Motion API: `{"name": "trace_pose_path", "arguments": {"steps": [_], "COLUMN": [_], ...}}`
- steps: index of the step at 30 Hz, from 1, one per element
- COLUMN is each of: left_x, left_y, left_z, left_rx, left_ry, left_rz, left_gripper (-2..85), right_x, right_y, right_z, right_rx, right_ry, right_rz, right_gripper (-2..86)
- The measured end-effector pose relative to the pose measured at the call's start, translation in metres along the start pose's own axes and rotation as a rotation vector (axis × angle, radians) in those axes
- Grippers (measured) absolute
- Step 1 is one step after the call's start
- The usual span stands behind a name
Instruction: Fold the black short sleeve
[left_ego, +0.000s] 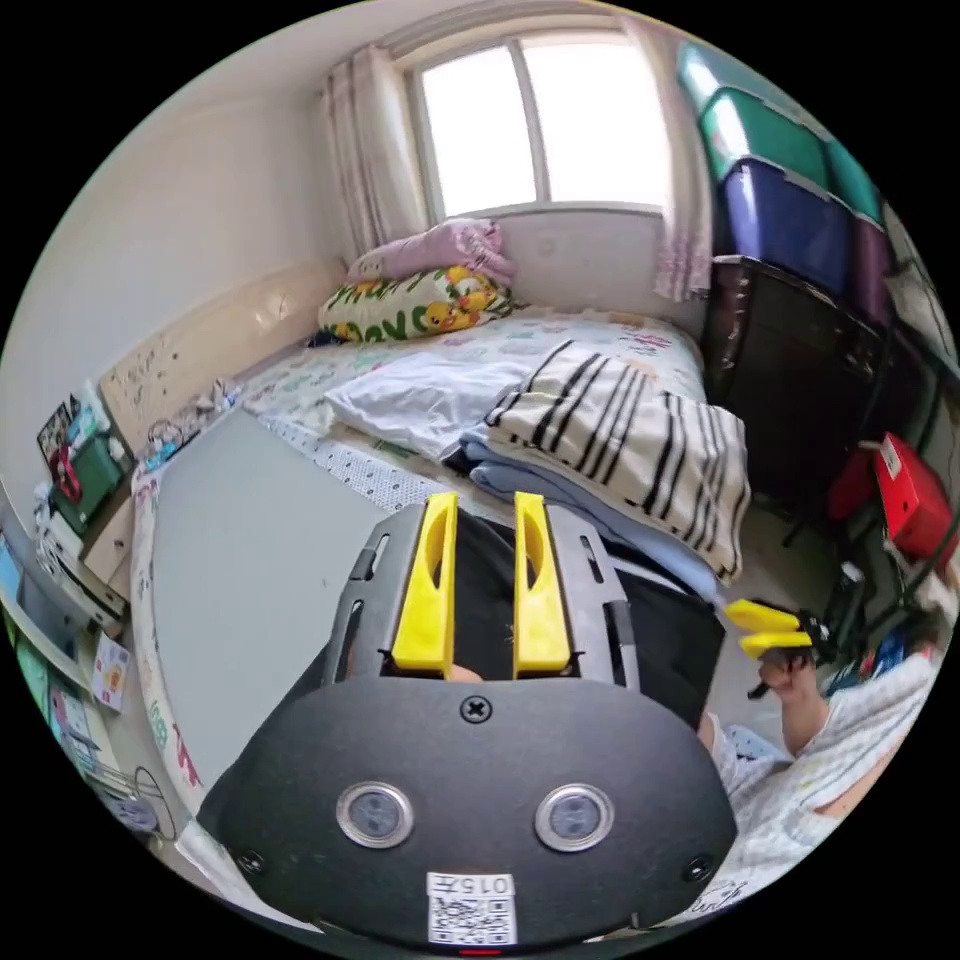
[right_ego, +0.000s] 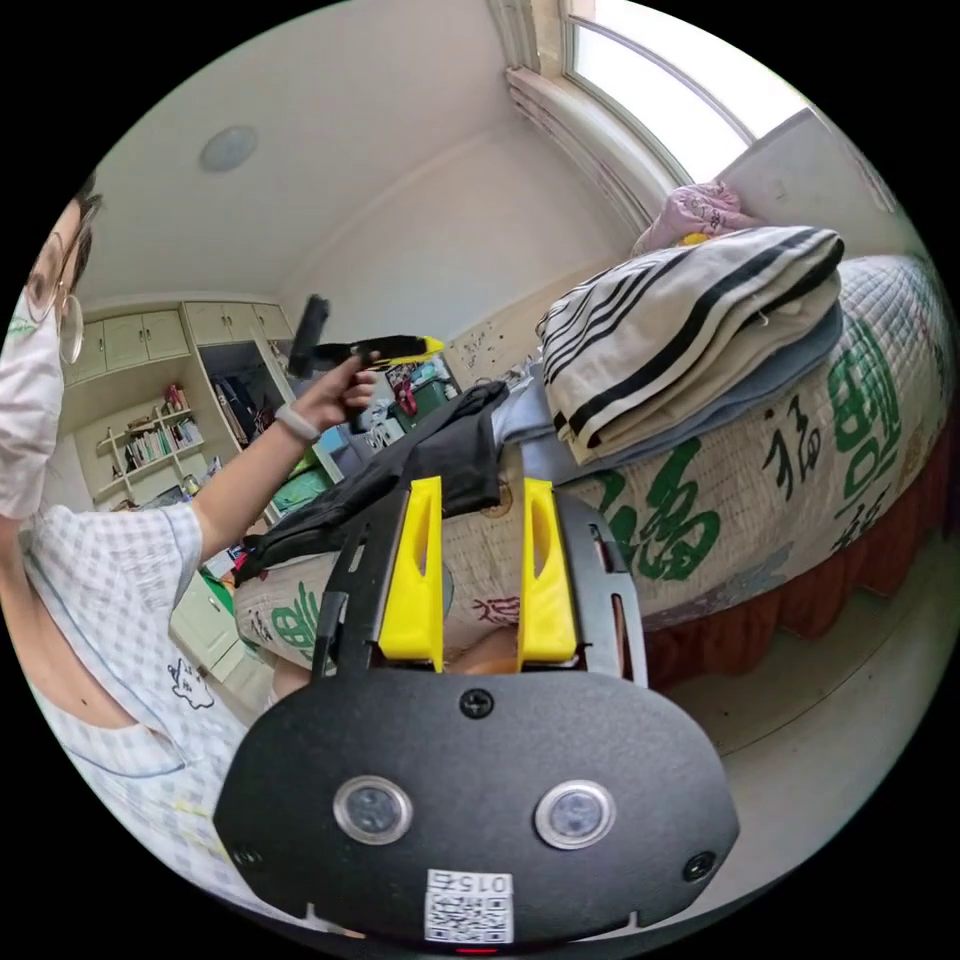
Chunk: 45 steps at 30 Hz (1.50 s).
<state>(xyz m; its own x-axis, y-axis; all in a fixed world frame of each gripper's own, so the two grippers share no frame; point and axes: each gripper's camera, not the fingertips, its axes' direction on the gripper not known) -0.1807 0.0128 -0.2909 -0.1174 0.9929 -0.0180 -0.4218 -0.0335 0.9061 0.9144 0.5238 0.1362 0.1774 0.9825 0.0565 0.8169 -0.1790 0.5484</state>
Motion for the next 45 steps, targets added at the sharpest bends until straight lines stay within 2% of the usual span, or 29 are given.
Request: {"name": "trace_pose_path", "arguments": {"steps": [4, 7, 11, 13, 17, 22, 26, 30, 36, 38, 41, 45], "left_x": [-0.058, -0.085, -0.088, -0.08, -0.066, -0.051, -0.035, -0.021, -0.048, -0.074, -0.113, -0.144], "left_y": [-0.04, -0.04, -0.028, -0.019, -0.007, -0.009, -0.009, 0.013, 0.121, 0.189, 0.282, 0.39], "left_z": [0.131, 0.183, 0.241, 0.254, 0.265, 0.254, 0.232, 0.214, 0.162, 0.142, 0.132, 0.142], "left_rx": [-0.208, -0.228, -0.395, -0.404, -0.356, -0.228, -0.049, 0.063, 0.181, 0.201, 0.179, 0.212], "left_ry": [0.001, 0.088, 0.105, 0.08, 0.054, 0.018, 0.115, 0.2, 0.259, 0.247, 0.257, 0.26], "left_rz": [-0.144, -0.233, -0.192, -0.145, -0.111, -0.117, -0.165, -0.18, -0.203, -0.214, -0.294, -0.43], "left_gripper": [10.4, 10.1, 6.3, 3.7, 1.5, 0.8, 0.6, 0.5, 0.6, 0.6, 0.6, 0.5], "right_x": [0.002, 0.005, 0.008, 0.012, 0.018, 0.01, 0.0, -0.025, -0.115, -0.155, -0.204, -0.255], "right_y": [-0.002, -0.003, -0.001, 0.001, 0.007, 0.002, -0.009, -0.011, 0.003, 0.016, 0.035, 0.063], "right_z": [0.009, 0.01, 0.008, 0.005, -0.01, -0.04, -0.077, -0.105, -0.091, -0.067, -0.028, 0.021], "right_rx": [-0.047, -0.053, -0.035, -0.023, 0.036, 0.12, 0.265, 0.352, 0.259, 0.2, 0.084, -0.086], "right_ry": [-0.034, -0.093, -0.111, -0.127, -0.165, -0.054, 0.047, 0.021, -0.316, -0.443, -0.564, -0.603], "right_rz": [0.005, 0.011, 0.012, 0.015, 0.028, -0.025, -0.059, -0.13, -0.33, -0.376, -0.412, -0.435], "right_gripper": [12.7, 11.7, 6.6, 3.8, 0.9, 0.1, 0.0, -0.2, -0.3, -0.3, -0.3, -0.2]}}
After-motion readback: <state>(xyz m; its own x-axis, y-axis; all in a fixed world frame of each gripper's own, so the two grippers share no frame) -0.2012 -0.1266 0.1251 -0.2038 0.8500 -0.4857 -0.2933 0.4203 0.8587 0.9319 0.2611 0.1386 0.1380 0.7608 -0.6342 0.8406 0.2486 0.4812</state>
